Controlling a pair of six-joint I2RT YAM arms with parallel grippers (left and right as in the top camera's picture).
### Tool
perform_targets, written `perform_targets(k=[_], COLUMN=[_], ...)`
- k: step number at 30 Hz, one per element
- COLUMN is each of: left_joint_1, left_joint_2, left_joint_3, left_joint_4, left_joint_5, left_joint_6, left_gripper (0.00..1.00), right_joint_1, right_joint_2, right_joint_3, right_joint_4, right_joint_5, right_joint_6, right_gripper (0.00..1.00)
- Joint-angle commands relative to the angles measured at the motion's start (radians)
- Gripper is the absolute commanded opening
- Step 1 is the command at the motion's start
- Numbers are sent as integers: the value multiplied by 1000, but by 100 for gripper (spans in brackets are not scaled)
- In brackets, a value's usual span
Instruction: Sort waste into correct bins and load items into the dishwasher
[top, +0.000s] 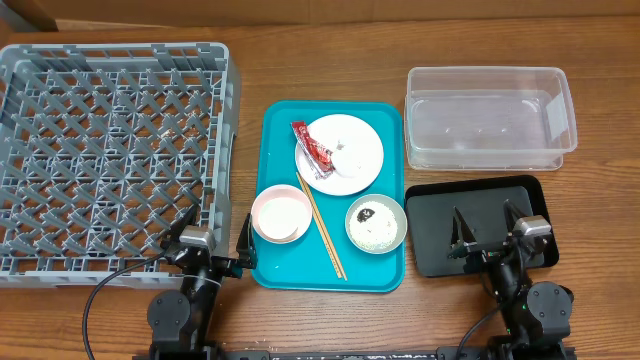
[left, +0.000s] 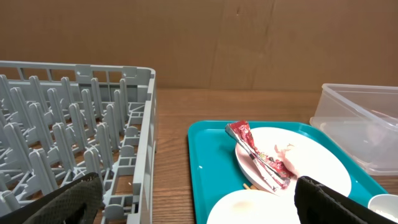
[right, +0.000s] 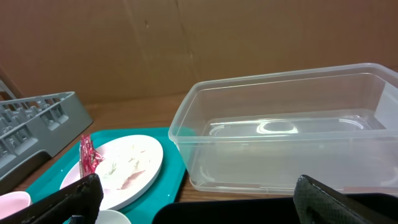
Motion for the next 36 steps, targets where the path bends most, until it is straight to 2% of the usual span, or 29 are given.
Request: perform_targets(k=[1,4,7,14,21,29,33,36], left_joint_1=[-6,-6,-6,-6,-6,-6,-6,-6], left_joint_2=[-9,-9,-9,56,349,769,898,934], left_joint_3=[-4,-4,10,181,489,930,1044,1048], left_joint_4=[-2,13,23,-139,-402,-817,-948,-992], left_joint_5=[-4,2,3,2,3,2,6,10], left_joint_6=[-7,-9,-62,-67,-66,-66,-67,-66], left_gripper=[100,100,100,100,100,100,100,100], right_joint_1=[6,6,6,6,6,6,6,6], right_joint_2=[-11,-11,-11,66,293,644,812,872], right_joint_3=[-4,0,23,140,408,772,944,993], right_joint_4=[19,22,16,-79,-306,-628,-736,-711], right_joint_5=[-14,-18,-18,-40,-45,-45,-96,-217], right_joint_6=[0,4,31,76,75,75,79,70], right_gripper=[100,100,100,100,100,100,100,100])
